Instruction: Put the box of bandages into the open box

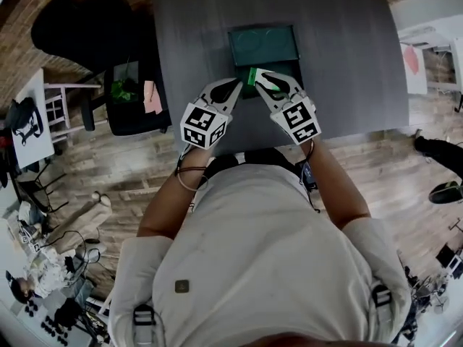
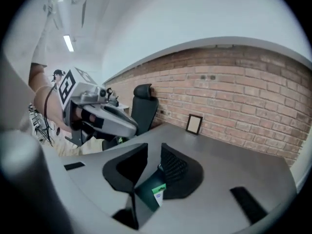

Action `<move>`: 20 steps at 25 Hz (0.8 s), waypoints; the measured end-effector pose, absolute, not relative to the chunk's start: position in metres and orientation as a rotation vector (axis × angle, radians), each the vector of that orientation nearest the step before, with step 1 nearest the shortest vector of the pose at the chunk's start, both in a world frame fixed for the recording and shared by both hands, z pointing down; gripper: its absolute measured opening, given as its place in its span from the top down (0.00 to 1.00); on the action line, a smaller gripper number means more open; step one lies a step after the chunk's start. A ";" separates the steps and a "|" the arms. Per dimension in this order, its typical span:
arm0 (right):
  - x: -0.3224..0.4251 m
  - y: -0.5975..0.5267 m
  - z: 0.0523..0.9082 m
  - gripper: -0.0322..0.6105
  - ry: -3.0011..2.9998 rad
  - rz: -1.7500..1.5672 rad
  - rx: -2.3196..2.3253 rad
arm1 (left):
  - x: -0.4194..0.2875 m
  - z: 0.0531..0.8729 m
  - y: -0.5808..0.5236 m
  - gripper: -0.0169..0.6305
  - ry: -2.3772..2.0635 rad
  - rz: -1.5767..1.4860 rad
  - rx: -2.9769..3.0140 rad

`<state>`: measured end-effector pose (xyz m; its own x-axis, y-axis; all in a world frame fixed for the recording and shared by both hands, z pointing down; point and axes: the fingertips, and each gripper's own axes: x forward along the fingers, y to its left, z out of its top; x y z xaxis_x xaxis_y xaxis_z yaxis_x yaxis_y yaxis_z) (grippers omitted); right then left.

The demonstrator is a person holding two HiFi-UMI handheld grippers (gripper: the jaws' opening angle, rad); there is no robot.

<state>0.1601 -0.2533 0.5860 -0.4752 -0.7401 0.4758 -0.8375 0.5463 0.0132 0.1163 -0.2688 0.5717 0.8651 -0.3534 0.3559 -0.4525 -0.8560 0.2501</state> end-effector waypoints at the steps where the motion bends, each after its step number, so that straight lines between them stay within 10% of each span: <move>1: 0.156 -0.250 0.570 0.81 -2.368 0.282 1.319 | 0.112 0.560 -0.265 0.95 -0.591 0.412 2.731; 20: 0.076 -0.160 0.407 0.91 -2.329 0.066 1.861 | 0.017 0.410 -0.195 0.95 -0.280 0.146 2.991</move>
<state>0.0761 -0.1600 0.4068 -0.2135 -0.9651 0.1514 -0.9721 0.2252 0.0649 0.0173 -0.1953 0.4095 0.9781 -0.1777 0.1085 -0.1906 -0.9739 0.1234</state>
